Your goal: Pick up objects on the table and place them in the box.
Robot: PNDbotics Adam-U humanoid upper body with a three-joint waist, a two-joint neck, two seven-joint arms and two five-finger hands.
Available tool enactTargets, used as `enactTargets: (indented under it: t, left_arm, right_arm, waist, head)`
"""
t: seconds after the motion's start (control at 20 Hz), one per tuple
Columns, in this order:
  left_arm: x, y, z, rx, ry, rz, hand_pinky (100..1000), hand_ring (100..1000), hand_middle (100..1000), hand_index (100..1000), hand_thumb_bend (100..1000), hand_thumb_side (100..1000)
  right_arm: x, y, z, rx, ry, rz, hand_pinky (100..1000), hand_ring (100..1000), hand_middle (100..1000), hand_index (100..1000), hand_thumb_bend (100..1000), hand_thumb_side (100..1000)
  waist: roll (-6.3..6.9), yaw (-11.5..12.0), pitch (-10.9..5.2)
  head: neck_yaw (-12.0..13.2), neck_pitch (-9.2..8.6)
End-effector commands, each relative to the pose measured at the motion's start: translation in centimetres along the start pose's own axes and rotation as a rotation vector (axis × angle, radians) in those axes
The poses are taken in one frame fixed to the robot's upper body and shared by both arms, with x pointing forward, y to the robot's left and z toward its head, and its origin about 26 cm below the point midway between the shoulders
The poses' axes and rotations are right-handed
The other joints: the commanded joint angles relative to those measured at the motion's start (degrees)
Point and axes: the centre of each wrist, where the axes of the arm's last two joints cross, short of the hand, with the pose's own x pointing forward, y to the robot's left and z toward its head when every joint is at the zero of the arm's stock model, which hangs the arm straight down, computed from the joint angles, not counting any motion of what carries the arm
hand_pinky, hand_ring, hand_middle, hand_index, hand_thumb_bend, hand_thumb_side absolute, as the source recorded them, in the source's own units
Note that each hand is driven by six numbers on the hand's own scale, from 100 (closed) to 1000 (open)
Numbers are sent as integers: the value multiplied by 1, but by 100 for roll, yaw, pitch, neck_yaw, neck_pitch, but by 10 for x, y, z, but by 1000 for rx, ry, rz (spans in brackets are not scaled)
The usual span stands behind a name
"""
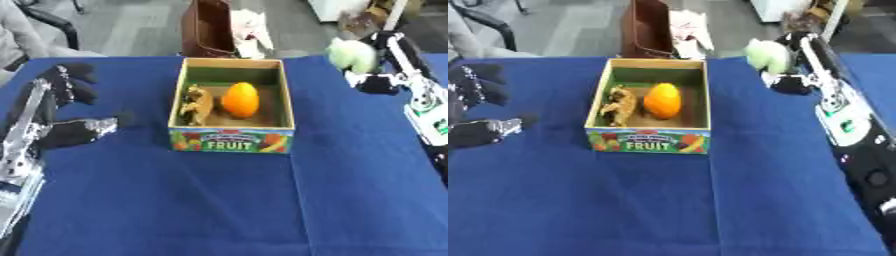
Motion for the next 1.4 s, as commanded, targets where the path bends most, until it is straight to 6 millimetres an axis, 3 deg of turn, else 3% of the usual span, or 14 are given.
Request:
enactTargets:
  t: [0.05, 0.4, 0.45, 0.5, 1.05, 1.25, 1.3, 1.4]
  left_arm:
    - [9, 3, -2, -3, -37, -1, 592, 557, 595, 745, 810, 100]
    - [22, -1, -7, -24, -91, 18, 590, 562, 593, 743, 809, 100]
    - [23, -1, -7, -26, -96, 21, 590, 563, 593, 743, 809, 100]
    - [25, -2, -8, -30, -101, 25, 590, 563, 593, 743, 809, 100]
    - [36, -10, -15, -56, -146, 56, 588, 559, 590, 742, 809, 100]
    - [37, -11, -16, -60, -149, 61, 588, 559, 589, 742, 809, 100]
    - [37, -11, -16, -60, -149, 61, 588, 558, 589, 742, 809, 100]
    - [36, -11, -16, -59, -145, 60, 587, 558, 588, 742, 809, 100]
  right_arm:
    - [23, -6, -19, 21, -84, 8, 336, 438, 427, 521, 169, 100]
    - [36, 40, -32, 132, -94, 23, 368, 462, 438, 535, 176, 100]
    - [37, 45, -32, 139, -89, 25, 370, 464, 439, 537, 291, 100]
    - [38, 50, -33, 144, -84, 27, 373, 468, 443, 539, 177, 100]
    - [45, 74, -36, 128, -55, 59, 394, 505, 476, 575, 201, 100]
    - [48, 75, -37, 107, -61, 60, 457, 600, 574, 682, 295, 100]
    - [49, 74, -38, 104, -66, 62, 536, 689, 663, 758, 395, 102]
    - [51, 73, -39, 97, -82, 67, 659, 789, 763, 832, 488, 218]
  waist:
    - [-10, 35, -112]
    - [28, 266, -75]
    - [35, 301, -61]
    - [40, 346, -45]
    - [30, 719, 68]
    - [26, 754, 82]
    - [24, 755, 82]
    - [20, 746, 81]
  head:
    - [-63, 26]
    - [-305, -19]
    - [-330, -28]
    - [-358, -42]
    - [-529, -161]
    - [-540, -176]
    - [-540, -176]
    - [-531, -167]
